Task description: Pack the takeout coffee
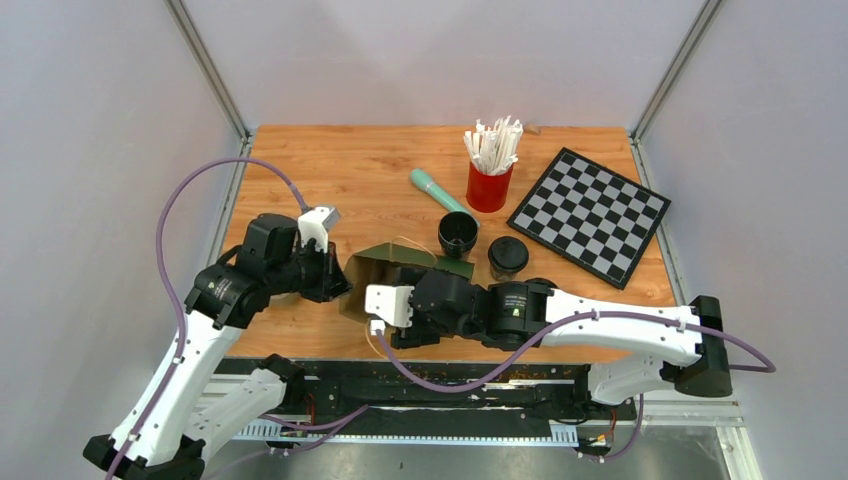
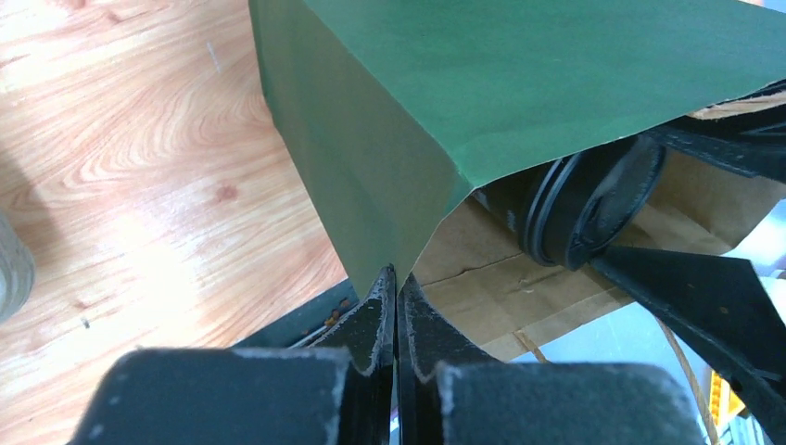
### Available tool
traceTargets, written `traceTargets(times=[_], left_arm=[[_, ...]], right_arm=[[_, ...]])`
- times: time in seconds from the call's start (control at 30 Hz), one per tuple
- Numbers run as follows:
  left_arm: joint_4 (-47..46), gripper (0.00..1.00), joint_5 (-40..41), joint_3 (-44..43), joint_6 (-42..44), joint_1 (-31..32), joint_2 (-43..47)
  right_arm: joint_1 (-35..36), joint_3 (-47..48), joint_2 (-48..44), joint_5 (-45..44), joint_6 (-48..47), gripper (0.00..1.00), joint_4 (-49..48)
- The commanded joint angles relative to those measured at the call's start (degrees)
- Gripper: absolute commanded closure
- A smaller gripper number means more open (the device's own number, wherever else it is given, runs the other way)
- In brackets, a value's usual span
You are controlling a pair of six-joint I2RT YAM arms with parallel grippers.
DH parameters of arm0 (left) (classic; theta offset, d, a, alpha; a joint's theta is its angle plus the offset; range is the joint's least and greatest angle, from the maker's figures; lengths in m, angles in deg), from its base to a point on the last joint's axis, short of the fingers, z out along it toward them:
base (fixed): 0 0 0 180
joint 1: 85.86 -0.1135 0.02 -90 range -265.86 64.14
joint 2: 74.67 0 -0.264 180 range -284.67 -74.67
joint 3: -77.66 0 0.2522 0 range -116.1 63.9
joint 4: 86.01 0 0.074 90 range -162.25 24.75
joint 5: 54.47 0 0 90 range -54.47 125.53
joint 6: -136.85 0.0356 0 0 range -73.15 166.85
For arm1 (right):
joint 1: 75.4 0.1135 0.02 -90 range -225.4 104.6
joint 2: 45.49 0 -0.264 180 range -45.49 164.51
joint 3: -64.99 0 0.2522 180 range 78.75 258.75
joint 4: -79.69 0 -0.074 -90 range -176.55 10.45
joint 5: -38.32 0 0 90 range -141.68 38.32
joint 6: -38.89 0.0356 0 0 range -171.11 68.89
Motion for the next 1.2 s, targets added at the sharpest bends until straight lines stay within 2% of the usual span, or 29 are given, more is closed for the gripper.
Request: traceTargets(times=[0.0,0.53,0.83,1.17], left_arm=[[-3.9,1.00,-3.8,1.5,0.8,-0.1,1.8],[-6.8,1.00,-7.3,3.9,1.7,-0.1,3.8],[-5.0,1.00,-7.5,5.4,2.6,-0.1,5.1],[-4.5,1.00,-7.3,5.0,1.0,-0.1,4.1]], right_arm=[[0.3,1.8,1.7,-0.6,-4.8,0.34,-5.4],[-4.1,0.8,4.5,4.7,-12.1,0.33,-9.9],[-4.7,-1.4,6.0,11.3,-13.3,0.33,-9.9],[-4.7,-4.8,6.1,8.6,-18.3,0.32,-11.8]])
